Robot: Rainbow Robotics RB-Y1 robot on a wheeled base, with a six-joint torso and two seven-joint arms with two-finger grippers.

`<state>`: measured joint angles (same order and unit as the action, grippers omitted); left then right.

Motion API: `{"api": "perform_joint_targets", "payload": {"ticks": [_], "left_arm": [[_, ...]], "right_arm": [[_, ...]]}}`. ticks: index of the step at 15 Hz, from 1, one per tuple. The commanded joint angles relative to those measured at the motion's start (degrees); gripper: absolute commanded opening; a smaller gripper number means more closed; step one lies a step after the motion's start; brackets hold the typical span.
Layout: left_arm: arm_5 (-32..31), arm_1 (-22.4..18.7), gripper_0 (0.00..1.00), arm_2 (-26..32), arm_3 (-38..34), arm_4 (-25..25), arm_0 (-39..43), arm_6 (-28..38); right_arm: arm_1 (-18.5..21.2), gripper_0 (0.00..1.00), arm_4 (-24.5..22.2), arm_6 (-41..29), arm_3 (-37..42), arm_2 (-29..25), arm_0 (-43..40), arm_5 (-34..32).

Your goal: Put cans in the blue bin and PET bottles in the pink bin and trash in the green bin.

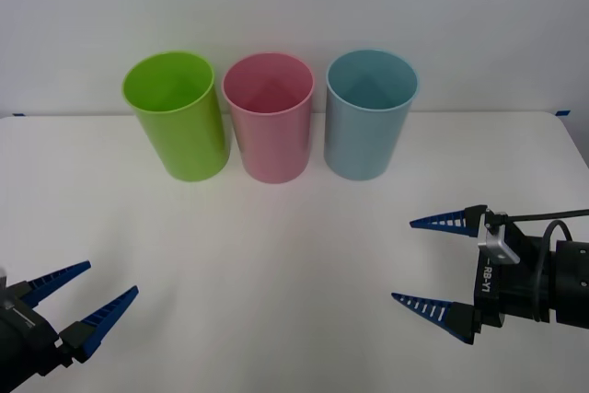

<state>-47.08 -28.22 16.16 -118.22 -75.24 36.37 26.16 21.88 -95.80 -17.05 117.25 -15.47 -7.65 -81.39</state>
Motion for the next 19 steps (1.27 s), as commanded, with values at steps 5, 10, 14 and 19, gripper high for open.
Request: {"api": "perform_joint_targets", "payload": {"ticks": [5, 10, 14, 19], "left_arm": [[-5.7, -0.7, 1.0, -0.6, 0.0, -2.5, -0.3, 1.6], [-5.4, -0.6, 1.0, -1.1, 0.0, -3.9, -1.4, 2.2], [-5.4, -0.6, 1.0, -1.1, 0.0, -3.9, -1.4, 2.2], [-5.4, -0.6, 1.0, -1.1, 0.0, -3.9, -1.4, 2.2]], "right_arm": [[0.0, 1.0, 0.0, 0.0, 0.0, 0.0, 0.0, 0.0], [0.0, 1.0, 0.0, 0.0, 0.0, 0.0, 0.0, 0.0], [0.0, 1.0, 0.0, 0.0, 0.0, 0.0, 0.0, 0.0], [0.0, 1.0, 0.0, 0.0, 0.0, 0.0, 0.0, 0.0]]}}
